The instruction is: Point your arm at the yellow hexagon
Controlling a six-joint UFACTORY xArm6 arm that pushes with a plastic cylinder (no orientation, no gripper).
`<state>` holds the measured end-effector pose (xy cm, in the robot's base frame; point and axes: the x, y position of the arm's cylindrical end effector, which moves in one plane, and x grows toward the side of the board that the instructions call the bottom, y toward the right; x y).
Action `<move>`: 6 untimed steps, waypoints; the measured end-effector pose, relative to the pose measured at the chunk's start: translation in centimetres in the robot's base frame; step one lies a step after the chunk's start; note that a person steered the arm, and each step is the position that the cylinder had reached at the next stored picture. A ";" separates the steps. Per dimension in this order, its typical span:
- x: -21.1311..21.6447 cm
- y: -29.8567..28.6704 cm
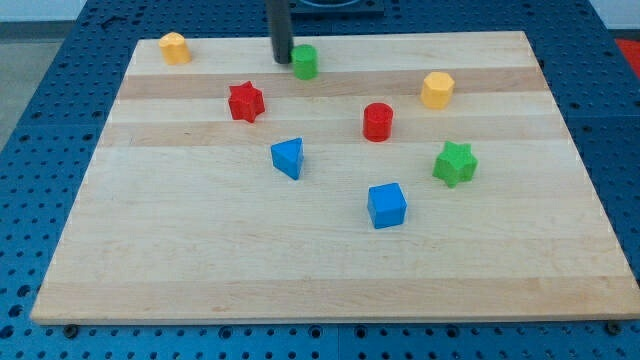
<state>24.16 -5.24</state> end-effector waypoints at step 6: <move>3.5 20.6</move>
